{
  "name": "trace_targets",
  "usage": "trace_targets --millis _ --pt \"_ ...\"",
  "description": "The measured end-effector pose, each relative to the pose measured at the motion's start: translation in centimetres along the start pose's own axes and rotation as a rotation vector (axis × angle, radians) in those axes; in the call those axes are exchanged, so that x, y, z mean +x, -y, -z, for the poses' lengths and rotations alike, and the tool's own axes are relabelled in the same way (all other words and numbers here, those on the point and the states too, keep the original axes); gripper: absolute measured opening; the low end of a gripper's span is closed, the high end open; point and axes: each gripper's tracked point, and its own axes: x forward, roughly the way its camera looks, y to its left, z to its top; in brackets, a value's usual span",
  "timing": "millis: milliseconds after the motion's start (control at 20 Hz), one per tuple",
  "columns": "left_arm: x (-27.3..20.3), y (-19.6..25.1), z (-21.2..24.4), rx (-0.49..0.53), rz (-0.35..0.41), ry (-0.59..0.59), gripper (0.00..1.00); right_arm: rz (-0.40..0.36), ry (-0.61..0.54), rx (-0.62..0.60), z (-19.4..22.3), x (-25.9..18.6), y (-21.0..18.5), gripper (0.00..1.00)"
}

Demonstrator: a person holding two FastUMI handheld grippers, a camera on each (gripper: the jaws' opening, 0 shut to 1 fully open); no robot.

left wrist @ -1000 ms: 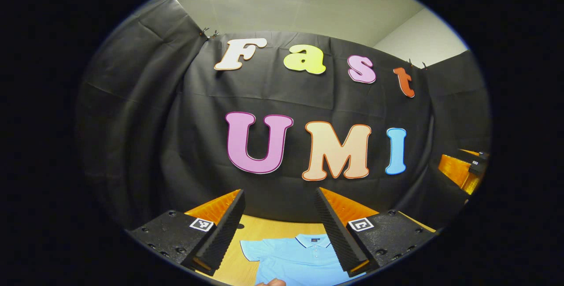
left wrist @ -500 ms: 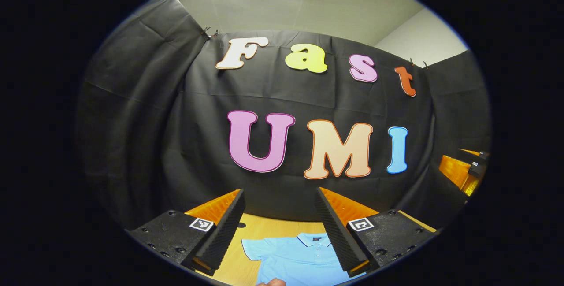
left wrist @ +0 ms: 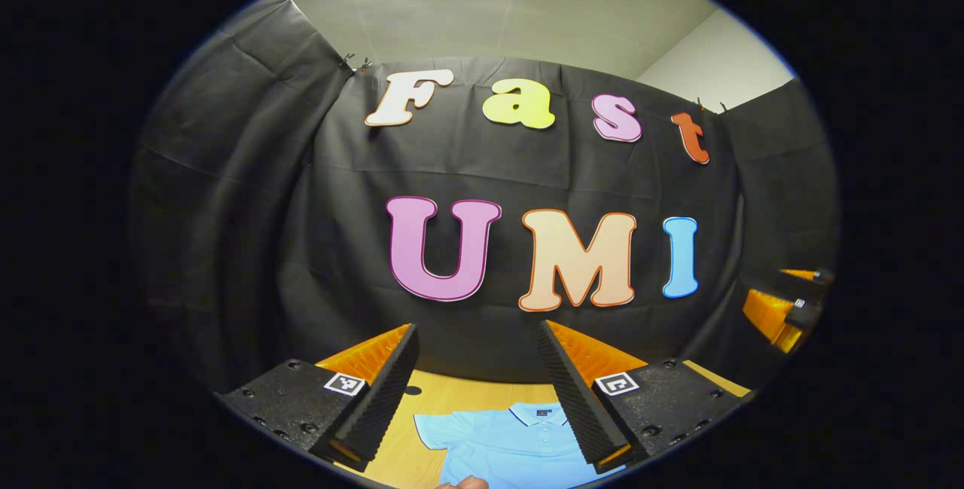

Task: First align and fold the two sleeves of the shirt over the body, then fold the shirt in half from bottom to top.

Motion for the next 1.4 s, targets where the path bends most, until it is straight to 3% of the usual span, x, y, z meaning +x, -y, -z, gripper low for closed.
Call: trace_targets --millis 300,700,1000,1400 --pt "0.1 2.2 0.4 0.009 -0.035 0.013 0.93 -0.065 -0.111 -0.005 7.5 1.8 2.6 0.98" --pt "-1.5 1.8 2.4 0.074 -0.145 -0.044 0.94 -0.062 -0.268 -0.020 19.7 5.8 6.8 0.99" --pt "-2.2 -0.3 2.5 0.128 -0.241 -0.076 0.94 -0.085 -0.382 -0.062 27.9 8.1 6.9 0.99" --pt "-1.6 0.2 4.5 0.111 -0.259 -0.149 0.95 -0.103 -0.593 -0.029 37.6 8.5 6.2 0.99"
